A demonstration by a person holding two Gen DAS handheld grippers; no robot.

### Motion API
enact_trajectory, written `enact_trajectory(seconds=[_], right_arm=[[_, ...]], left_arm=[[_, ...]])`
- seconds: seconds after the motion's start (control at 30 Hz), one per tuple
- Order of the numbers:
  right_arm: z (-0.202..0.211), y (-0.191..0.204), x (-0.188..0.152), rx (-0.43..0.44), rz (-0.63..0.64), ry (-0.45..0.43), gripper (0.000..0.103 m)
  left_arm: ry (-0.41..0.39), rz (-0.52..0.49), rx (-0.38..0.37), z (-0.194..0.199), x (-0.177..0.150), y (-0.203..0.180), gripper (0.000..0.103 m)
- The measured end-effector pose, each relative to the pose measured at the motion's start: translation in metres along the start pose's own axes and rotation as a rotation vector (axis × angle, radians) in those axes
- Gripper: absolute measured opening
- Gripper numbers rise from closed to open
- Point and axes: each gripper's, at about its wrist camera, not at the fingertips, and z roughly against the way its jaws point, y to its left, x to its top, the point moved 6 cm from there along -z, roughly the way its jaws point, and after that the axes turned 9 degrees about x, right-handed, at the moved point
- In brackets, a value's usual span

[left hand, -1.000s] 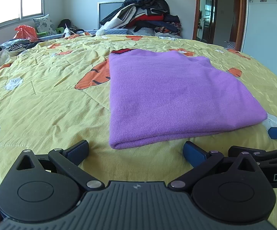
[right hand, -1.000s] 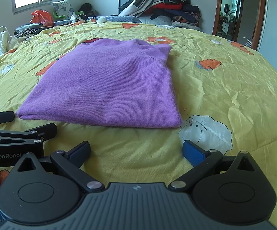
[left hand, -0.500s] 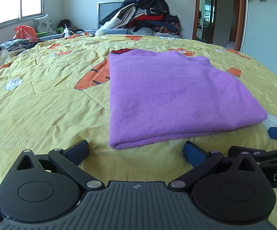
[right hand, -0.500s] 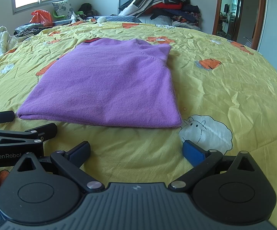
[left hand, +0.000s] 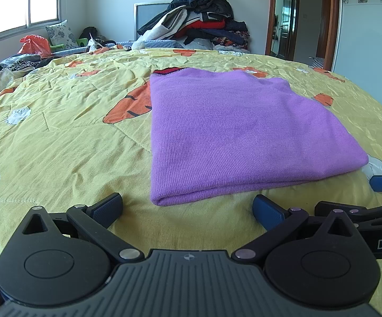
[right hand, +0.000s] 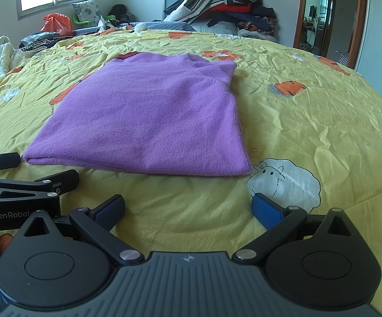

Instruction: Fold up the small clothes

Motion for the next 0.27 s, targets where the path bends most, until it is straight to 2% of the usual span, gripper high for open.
enact_trajectory(seconds=[0.27], right_arm=[[-0.0012,0.0000,-0.0008,0.005,0.000,-0.010,0.103]], left_arm=[[0.001,0.000,0.000,0.0000,-0.0003,0.0000,0.103]])
